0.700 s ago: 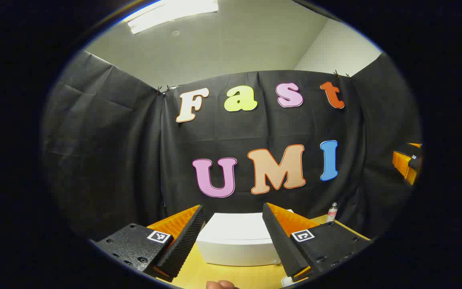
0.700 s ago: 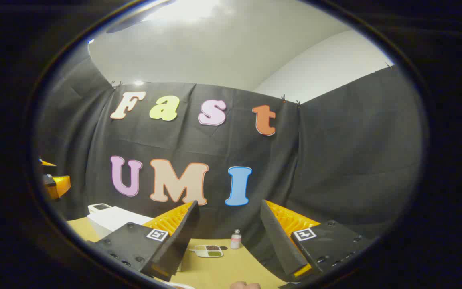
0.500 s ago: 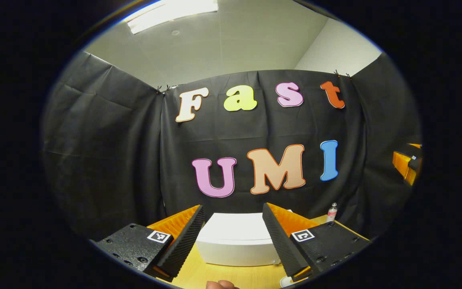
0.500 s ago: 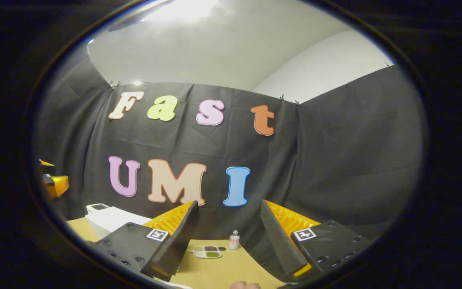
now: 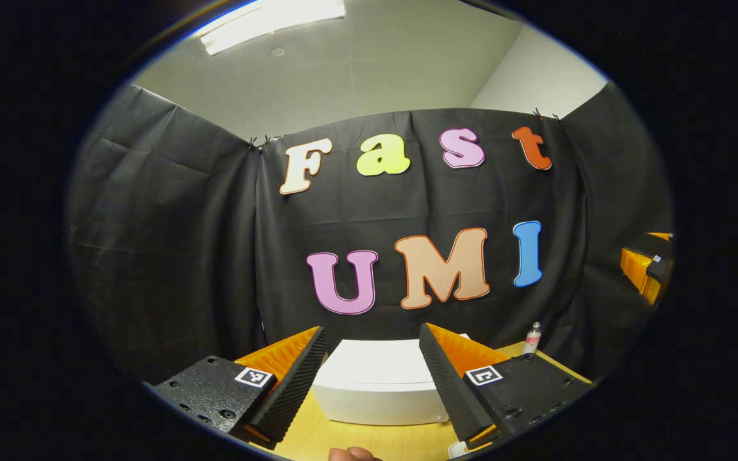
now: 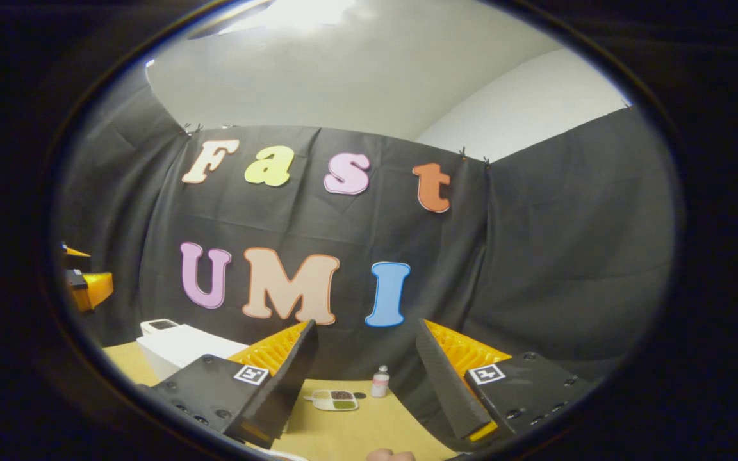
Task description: Open the microwave oven with the left hand, put the food in, and close the microwave oven.
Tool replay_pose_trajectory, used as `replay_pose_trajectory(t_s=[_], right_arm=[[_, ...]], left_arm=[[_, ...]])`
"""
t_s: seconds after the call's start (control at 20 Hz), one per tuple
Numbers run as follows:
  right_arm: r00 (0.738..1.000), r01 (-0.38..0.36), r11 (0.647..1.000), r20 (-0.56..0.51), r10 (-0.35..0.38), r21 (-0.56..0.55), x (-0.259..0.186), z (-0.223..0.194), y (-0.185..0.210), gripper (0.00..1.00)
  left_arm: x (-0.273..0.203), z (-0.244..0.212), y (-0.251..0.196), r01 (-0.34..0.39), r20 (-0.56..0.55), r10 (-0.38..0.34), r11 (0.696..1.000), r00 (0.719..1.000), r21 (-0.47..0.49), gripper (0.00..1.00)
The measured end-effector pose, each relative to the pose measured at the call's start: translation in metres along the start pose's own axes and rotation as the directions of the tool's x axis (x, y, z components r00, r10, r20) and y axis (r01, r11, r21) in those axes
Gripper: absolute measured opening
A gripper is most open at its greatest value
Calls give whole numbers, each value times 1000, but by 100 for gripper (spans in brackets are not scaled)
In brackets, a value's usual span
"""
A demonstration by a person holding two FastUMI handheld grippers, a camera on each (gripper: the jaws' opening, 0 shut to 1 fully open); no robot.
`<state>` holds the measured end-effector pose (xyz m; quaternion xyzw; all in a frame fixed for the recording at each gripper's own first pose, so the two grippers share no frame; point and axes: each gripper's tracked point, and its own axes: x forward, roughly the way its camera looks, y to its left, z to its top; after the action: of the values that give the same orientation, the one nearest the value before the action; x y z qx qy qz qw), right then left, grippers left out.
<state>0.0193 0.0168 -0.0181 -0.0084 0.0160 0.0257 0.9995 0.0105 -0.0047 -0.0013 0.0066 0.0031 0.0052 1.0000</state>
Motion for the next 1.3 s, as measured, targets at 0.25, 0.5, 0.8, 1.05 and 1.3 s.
replay_pose_trajectory(t_s=[0.25, 0.5, 0.8, 1.05, 1.3], right_arm=[[1000, -14, 1000, -13, 14, 3, 4, -8, 6, 96], [996, -88, 995, -11, 88, 44, 13, -32, 40, 96], [993, -113, 993, 32, 113, 21, 17, -26, 54, 96], [996, -80, 997, 35, 79, 5, 15, -20, 36, 96], [999, -24, 1000, 37, 25, -16, 9, -17, 9, 96]], left_arm=[[2, -15, -2, 8, -22, -8, 1000, 1000, -11, 94], [20, -43, -35, 100, -22, -101, 993, 995, -70, 95], [34, -74, -58, 133, -45, -135, 990, 990, -48, 95], [50, -163, -94, 162, -174, -170, 985, 970, -61, 95], [59, -253, -138, 193, -339, -216, 976, 916, -99, 96]])
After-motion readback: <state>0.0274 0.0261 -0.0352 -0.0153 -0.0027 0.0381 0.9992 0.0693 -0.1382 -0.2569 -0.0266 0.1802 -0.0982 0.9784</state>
